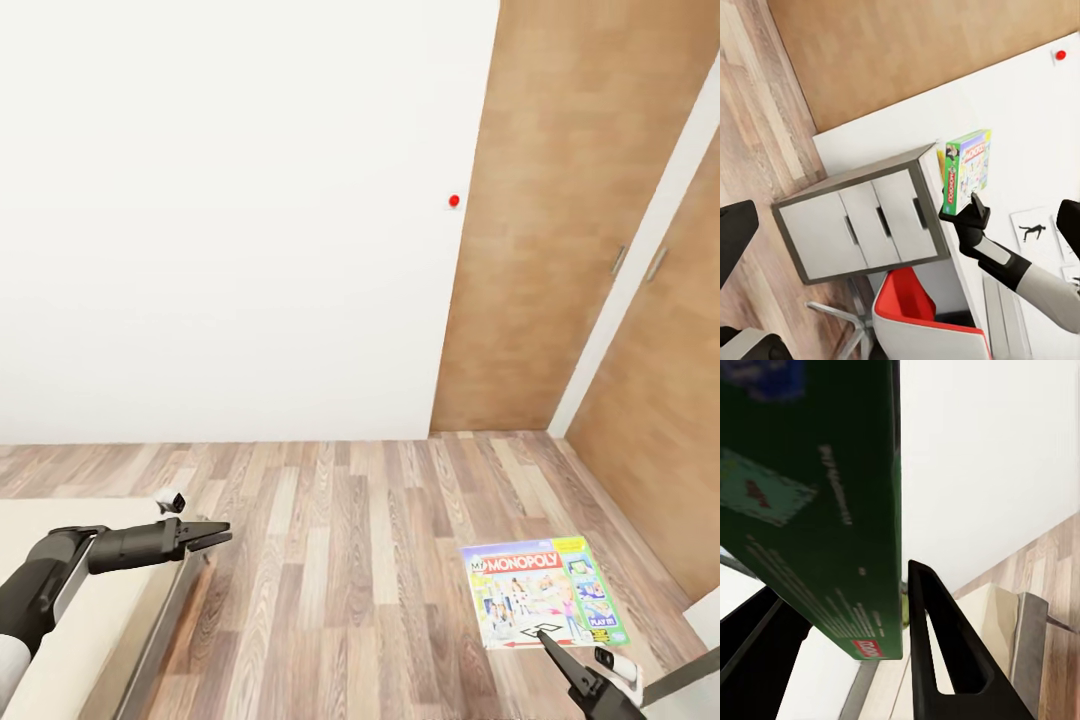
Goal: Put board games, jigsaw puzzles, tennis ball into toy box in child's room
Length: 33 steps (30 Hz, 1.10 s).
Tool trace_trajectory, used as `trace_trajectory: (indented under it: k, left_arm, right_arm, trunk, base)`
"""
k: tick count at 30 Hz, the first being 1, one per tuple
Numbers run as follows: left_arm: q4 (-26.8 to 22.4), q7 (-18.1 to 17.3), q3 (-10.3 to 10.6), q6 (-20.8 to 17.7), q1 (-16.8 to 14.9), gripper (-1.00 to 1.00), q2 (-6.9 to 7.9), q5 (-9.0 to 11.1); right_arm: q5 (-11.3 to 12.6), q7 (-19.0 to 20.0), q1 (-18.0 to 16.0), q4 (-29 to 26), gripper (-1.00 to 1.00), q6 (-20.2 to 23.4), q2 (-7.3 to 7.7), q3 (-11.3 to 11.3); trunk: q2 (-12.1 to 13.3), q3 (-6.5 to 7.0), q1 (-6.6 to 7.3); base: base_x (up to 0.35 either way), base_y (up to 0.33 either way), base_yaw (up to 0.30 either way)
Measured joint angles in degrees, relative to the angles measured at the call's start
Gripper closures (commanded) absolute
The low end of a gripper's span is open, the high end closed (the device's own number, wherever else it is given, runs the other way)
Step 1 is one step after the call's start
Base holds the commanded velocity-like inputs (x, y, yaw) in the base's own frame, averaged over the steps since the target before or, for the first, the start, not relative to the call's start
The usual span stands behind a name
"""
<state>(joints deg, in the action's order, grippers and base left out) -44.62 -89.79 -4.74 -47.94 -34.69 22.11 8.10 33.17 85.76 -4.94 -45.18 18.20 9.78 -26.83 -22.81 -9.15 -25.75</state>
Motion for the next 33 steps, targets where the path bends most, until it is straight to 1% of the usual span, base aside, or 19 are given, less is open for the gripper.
trace_trajectory:
  k: [9, 14, 21, 33]
  left_arm:
    - [0.0, 0.0, -0.1, 0.04, 0.0, -1.0, -0.03, 0.01]
    - [0.0, 0.0, -0.11, -0.11, 0.0, -1.0, -0.07, -0.01]
    - [0.0, 0.0, -0.11, -0.14, 0.0, -1.0, -0.07, -0.01]
    - [0.0, 0.0, -0.02, -0.14, 0.0, -1.0, -0.07, 0.01]
  right_arm:
    - [0.01, 0.0, -0.01, 0.0, 1.0, 0.0, -0.02, -0.01]
    - [0.05, 0.0, 0.0, 0.0, 1.0, 0.0, 0.0, 0.01]
    - [0.05, 0.0, 0.0, 0.0, 1.0, 0.0, -0.02, 0.0]
    - [0.04, 0.0, 0.01, 0.0, 1.0, 0.0, -0.01, -0.02]
  trunk:
    - [0.0, 0.66, 0.0]
    - [0.0, 1.03, -0.02]
    - [0.01, 1.55, 0.0]
    - [0.01, 2.44, -0.02]
  base:
    - [-0.016, 0.003, -0.191]
    - [-0.19, 0.066, -0.192]
    - [-0.066, 0.018, -0.192]
    - [-0.126, 0.001, -0.193]
